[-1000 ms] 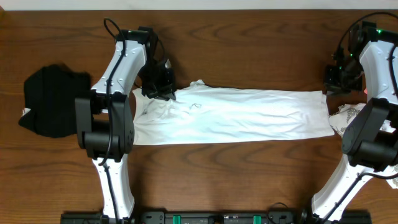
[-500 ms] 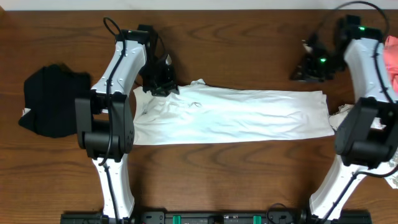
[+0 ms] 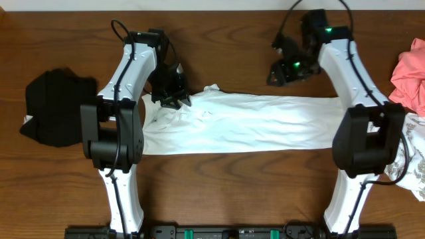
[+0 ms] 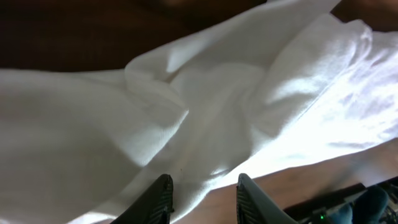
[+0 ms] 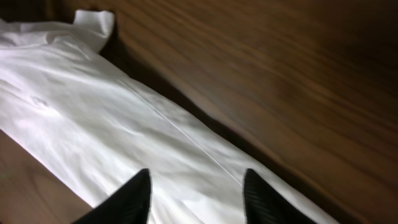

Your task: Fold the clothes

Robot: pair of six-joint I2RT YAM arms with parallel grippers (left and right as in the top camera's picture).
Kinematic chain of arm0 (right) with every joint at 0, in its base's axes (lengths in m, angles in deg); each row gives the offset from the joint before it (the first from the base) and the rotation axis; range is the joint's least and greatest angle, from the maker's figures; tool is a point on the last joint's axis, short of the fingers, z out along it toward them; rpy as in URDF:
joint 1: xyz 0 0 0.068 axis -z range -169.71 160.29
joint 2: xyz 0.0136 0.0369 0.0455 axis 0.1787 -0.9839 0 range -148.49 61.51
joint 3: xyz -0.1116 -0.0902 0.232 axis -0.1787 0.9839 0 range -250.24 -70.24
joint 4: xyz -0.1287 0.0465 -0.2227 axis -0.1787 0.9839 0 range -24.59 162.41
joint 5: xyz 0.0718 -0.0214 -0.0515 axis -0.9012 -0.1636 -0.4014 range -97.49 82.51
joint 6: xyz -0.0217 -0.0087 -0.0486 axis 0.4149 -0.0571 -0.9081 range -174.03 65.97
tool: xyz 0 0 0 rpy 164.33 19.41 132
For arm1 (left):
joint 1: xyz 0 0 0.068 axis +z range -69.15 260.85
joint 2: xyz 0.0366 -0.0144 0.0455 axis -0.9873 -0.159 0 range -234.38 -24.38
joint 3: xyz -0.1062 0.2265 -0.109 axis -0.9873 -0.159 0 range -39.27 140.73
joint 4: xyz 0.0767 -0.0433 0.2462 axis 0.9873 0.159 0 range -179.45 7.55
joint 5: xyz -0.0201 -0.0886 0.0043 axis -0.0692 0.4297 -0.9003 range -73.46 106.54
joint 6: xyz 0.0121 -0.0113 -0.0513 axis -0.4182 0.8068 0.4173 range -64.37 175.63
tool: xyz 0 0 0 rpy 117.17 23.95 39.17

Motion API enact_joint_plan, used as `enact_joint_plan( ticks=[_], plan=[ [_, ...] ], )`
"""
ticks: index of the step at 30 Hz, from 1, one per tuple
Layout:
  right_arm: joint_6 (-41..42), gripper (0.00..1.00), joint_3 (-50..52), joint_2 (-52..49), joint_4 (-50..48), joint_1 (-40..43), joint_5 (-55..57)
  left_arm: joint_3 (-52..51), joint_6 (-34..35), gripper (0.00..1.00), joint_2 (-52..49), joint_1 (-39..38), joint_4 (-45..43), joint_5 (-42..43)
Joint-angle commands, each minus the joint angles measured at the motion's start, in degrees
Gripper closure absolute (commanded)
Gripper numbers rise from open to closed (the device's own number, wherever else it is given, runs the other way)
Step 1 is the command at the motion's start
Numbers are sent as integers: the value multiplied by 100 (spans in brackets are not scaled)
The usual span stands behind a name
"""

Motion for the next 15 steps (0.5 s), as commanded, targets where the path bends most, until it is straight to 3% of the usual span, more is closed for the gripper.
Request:
enact_joint_plan(
  ticks=[1,4,15],
  plan=[
    [-168,51,17,-140,-59,-219,57,13,-33,65,44,-17,149,-72],
    [-170,47,33,-221,7,-291,55,11,-33,65,44,-17,151,-70],
    [-426,49,116,-649,184,-560,-28,-24,-33,60,42,-17,149,-542]
  ],
)
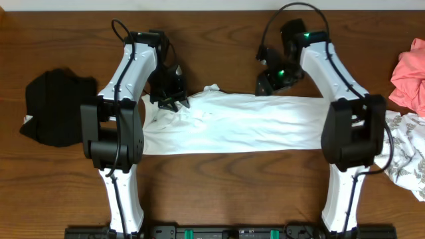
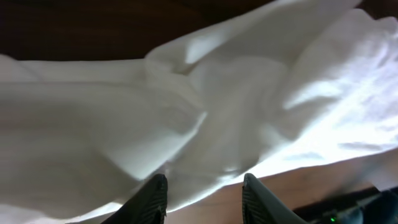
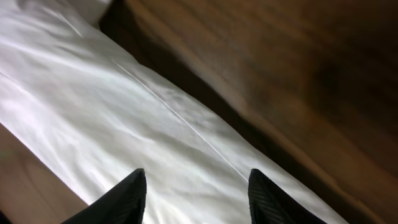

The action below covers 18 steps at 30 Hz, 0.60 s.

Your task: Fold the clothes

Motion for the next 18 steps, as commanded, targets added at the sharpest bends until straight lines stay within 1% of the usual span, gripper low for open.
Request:
enact_joint_plan(
  ticks=[1,5,6,8,9,10,11,12,15,18],
  plan=[
    [-273,50,111,-181,46,-175,-63,-28,-35,59,42,-11,35,-262],
    [-269,53,212,-278,37,-260,-44,-28,-35,59,42,-11,35,-262],
    [-269,57,232,-308,33,-275,-44,-28,-35,59,42,-11,35,-262],
    [-267,68,236,-356,37,-291,-44,-28,-35,59,42,-11,35,-262],
    [-267,79,238,-369,37,-291,-44,-28,-35,59,42,-11,35,-262],
    [-267,86,238,-374,28,-291,-42,-28,-35,59,42,-11,35,-262],
    [-264,92,236,-374,22,-291,-42,-28,-35,59,42,-11,35,-262],
    [-264,95,236,-374,22,-289,-42,-28,-35,60,42,-11,35,-262],
    [-256,96,236,-374,42,-275,-22,-28,-35,59,42,-11,15,-262],
    [-264,85,238,-374,79,-275,-15,-28,-35,59,42,-11,13,-262]
  ],
)
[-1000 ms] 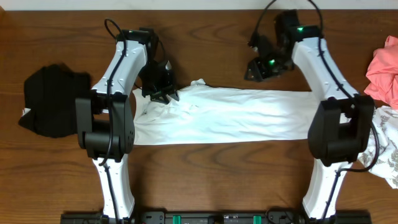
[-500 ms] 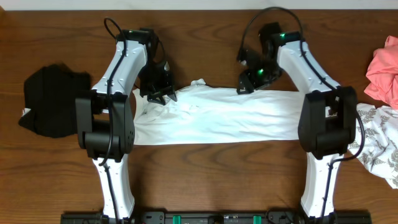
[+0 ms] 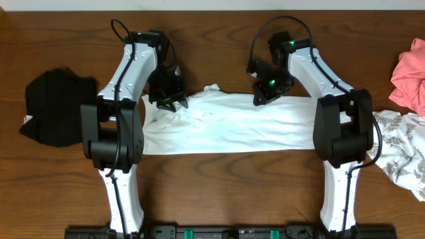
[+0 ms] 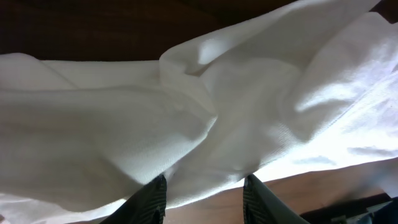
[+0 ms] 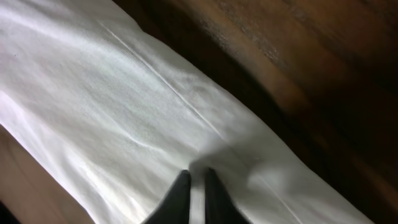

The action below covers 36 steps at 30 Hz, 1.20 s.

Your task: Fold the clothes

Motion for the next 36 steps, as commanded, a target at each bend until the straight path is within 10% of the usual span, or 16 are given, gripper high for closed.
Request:
enact_joint_plan(
  ticks=[1,5,26,36],
  plan=[
    [-61,84,39,-63,35,-22,33,-28,-33,59,42,-11,22,-94],
    [-59,72,39,-63,35,-22,614,-28,-33,59,42,-11,20,-94],
    [411,82,39,-63,273,-15,2334,-28,-33,59,42,-11,-4,-94],
    [1886,78,-17,391,-129,428,2433,-28,-33,59,42,-11,-2,-94]
  ],
)
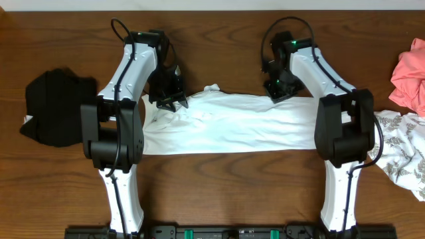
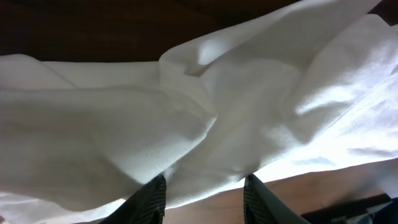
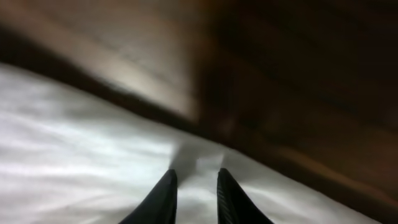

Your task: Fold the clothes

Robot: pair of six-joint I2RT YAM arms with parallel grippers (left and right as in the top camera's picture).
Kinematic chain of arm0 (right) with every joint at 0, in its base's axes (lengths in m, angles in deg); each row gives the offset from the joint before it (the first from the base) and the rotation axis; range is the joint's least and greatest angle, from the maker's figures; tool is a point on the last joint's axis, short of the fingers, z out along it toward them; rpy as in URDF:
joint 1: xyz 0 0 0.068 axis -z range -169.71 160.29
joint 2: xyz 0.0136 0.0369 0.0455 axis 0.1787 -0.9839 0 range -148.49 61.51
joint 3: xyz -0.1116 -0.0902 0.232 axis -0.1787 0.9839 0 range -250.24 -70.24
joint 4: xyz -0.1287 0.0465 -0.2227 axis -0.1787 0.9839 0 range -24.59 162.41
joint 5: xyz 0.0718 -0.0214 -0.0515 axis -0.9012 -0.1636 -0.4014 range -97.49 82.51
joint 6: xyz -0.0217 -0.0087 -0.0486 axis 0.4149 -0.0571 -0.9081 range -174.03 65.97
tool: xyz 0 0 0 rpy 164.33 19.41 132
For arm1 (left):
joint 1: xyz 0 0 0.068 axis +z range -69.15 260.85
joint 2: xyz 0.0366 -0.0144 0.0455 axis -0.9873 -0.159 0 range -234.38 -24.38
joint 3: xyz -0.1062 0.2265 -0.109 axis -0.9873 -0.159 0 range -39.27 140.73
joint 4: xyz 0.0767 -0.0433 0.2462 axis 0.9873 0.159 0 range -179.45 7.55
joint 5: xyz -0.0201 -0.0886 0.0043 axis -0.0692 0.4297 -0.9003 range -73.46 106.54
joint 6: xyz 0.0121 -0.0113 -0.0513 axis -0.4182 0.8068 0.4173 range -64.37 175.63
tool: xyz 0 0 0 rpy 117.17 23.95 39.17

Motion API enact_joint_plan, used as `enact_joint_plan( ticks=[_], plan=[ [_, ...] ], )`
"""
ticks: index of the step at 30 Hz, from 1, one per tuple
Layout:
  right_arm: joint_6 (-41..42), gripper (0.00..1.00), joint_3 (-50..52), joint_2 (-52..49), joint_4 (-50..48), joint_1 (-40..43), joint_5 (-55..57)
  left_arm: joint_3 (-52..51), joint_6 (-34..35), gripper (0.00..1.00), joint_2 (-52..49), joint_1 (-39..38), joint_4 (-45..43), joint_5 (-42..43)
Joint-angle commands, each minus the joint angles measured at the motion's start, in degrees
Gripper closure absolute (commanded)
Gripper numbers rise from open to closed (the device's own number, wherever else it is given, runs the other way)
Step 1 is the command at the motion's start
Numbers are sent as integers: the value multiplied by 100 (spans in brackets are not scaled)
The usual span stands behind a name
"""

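Note:
A white garment [image 1: 226, 125] lies as a long flat band across the middle of the wooden table [image 1: 219, 179]. My left gripper [image 1: 174, 99] stands open at its rumpled upper left corner, with a bunched fold [image 2: 186, 106] between and ahead of its spread fingers [image 2: 205, 186]. At the garment's upper edge, right of centre, my right gripper [image 1: 282, 93] has its fingers drawn close on a small raised pinch of white cloth [image 3: 196, 180]. That view is blurred.
A black pile of clothes [image 1: 56, 106] lies at the left edge of the table. A pink garment [image 1: 408, 73] and a white patterned garment [image 1: 402, 156] lie at the right edge. Both arm bases stand at the front.
My right gripper has moved a little to the right along the garment's upper edge, and its fingers stand slightly further apart. The left gripper and the garment look unchanged.
My right gripper was open above the table beyond the garment's upper right. It then stood further left over the cloth, still open, then shut on the upper edge. The left gripper stayed open at the upper left corner throughout.

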Motion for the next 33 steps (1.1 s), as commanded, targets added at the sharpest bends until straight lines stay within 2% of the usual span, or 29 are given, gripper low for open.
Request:
enact_joint_plan(
  ticks=[1,5,16,23,33],
  plan=[
    [780,78,-20,457,-59,400,210,-28,-33,59,42,-11,15,-94],
    [1200,77,-20,713,-85,1010,219,-28,-33,59,42,-11,15,-94],
    [1191,77,0,741,256,2240,-42,-28,-33,59,42,-11,4,-94],
    [1172,76,168,737,120,2544,-39,-28,-31,59,42,-11,7,-94],
    [1169,76,1040,737,-595,2610,-348,-28,-33,59,42,-11,13,-94]
  ],
)
